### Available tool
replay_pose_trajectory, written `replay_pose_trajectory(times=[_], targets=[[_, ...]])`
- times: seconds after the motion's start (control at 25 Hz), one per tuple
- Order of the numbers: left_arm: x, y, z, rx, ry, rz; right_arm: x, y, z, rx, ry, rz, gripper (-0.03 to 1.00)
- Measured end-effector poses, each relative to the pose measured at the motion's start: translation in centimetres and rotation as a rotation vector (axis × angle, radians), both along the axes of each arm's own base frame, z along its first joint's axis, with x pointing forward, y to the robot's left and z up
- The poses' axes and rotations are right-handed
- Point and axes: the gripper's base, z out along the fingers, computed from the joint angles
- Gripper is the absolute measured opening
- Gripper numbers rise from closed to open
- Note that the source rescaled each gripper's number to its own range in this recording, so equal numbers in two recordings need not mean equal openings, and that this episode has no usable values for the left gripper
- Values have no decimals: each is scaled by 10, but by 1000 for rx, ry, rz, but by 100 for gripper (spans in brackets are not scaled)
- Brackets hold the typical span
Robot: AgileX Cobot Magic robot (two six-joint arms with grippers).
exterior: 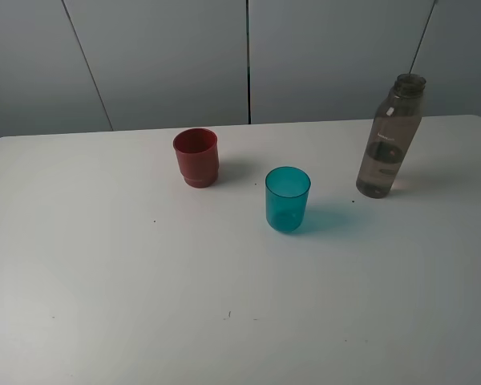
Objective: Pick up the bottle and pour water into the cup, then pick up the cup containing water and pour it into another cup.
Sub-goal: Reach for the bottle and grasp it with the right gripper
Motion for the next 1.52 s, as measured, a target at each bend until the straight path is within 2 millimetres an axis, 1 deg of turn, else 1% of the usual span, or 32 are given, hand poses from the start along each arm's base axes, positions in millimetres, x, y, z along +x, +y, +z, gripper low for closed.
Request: replay_pose_trajectory(times=[1.52], targets=[[0,0,0,0,0,0,0,0,0,0,0,0,97]])
